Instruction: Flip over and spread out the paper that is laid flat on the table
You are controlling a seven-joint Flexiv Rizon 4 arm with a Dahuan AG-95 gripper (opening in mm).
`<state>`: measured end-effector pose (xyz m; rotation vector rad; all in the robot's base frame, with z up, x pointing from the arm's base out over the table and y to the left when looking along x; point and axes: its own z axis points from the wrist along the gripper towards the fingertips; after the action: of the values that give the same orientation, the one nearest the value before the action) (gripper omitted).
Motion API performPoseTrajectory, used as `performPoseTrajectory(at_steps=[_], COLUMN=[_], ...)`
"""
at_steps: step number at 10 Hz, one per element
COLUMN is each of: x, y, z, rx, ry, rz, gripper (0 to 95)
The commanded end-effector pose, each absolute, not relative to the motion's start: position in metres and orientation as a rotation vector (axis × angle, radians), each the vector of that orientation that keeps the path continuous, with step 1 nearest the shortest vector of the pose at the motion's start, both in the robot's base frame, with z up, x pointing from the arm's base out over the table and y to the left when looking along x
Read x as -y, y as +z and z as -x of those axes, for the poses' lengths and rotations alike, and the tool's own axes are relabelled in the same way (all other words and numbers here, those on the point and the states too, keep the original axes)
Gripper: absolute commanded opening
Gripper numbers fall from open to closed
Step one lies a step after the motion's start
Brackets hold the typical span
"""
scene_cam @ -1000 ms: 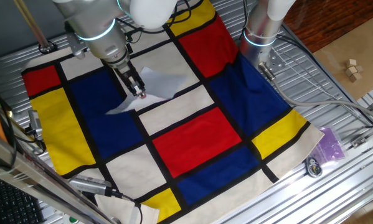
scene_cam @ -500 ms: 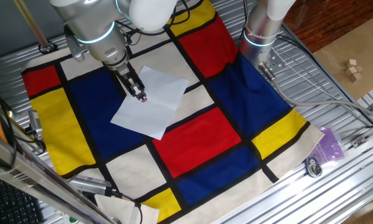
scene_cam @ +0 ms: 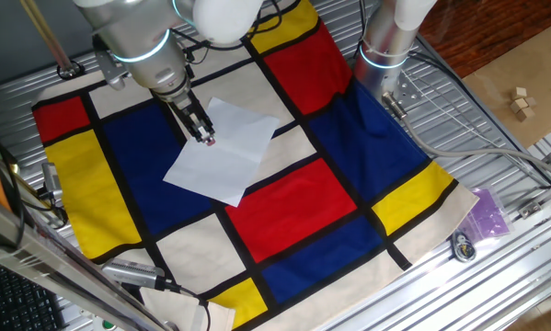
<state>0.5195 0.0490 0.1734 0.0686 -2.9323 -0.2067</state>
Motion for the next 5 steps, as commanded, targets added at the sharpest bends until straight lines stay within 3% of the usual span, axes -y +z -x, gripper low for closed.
performPoseTrajectory(at_steps=[1,5], x=[-0.0489,-0.049], y=[0.1815,0.1856], z=[-0.5191,-0.5188], rx=[2.943,2.949], ry=[-0.134,-0.084], rz=[-0.147,-0.234], gripper=[0.0,0.0])
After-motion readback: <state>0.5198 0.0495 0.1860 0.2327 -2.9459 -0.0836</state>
